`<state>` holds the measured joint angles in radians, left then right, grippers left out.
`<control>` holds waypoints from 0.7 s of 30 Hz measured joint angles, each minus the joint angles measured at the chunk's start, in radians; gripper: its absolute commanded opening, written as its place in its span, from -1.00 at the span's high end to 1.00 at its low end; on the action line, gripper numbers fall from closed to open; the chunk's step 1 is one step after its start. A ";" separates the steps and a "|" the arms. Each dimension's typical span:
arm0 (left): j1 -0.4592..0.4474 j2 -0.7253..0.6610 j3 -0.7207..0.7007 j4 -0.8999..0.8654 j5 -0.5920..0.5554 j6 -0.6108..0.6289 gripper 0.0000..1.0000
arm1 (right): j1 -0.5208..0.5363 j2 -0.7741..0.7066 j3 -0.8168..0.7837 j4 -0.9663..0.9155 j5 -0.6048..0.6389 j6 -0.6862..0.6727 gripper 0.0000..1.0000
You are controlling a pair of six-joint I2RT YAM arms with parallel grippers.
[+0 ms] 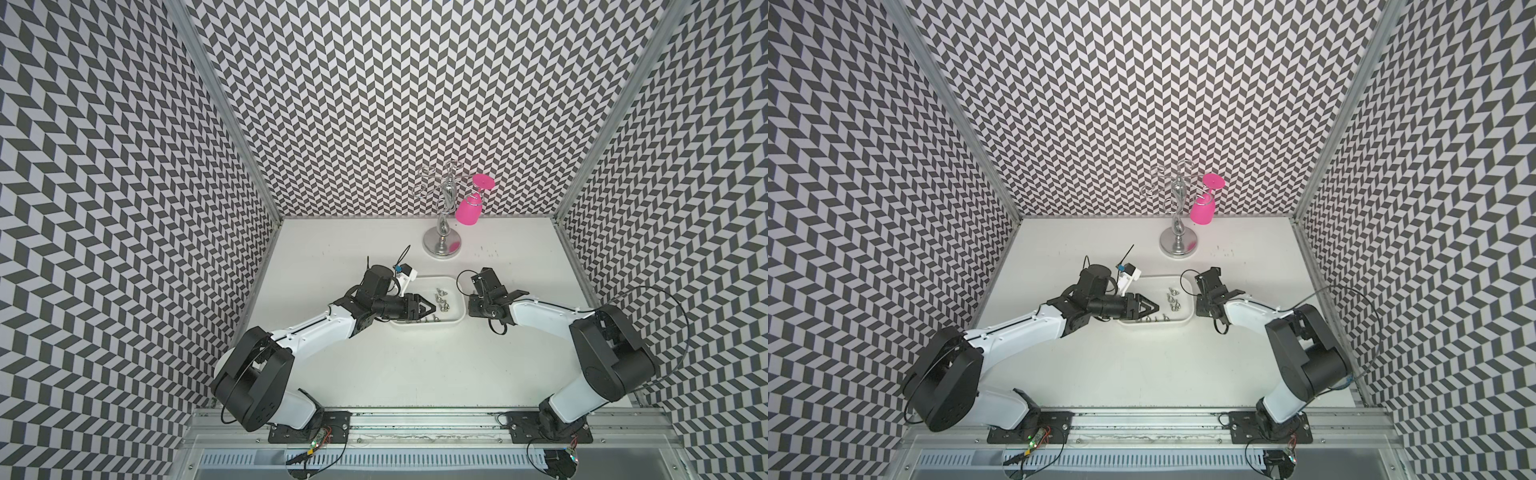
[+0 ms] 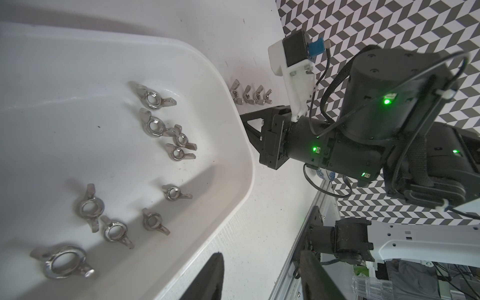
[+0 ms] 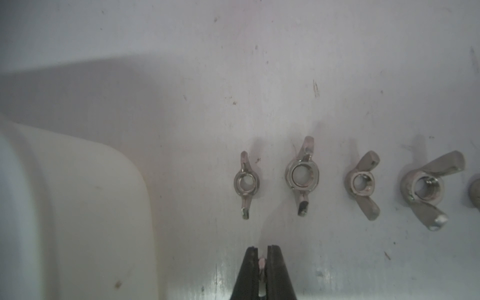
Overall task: Take out the wing nut from the storage box
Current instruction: Place the wing nut at the center of the board.
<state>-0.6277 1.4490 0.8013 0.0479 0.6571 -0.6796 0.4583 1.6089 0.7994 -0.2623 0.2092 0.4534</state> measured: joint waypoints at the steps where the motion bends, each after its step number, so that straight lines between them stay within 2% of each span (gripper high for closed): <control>1: 0.000 0.002 0.000 0.005 0.002 -0.004 -0.02 | 0.002 0.002 0.000 0.000 0.002 0.000 0.84; 21: 0.000 0.018 0.000 0.030 0.015 -0.016 -0.03 | 0.005 0.007 0.020 -0.024 0.008 0.000 0.55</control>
<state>-0.6273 1.4666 0.8013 0.0780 0.6720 -0.6956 0.4637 1.6157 0.8192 -0.2867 0.2176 0.4538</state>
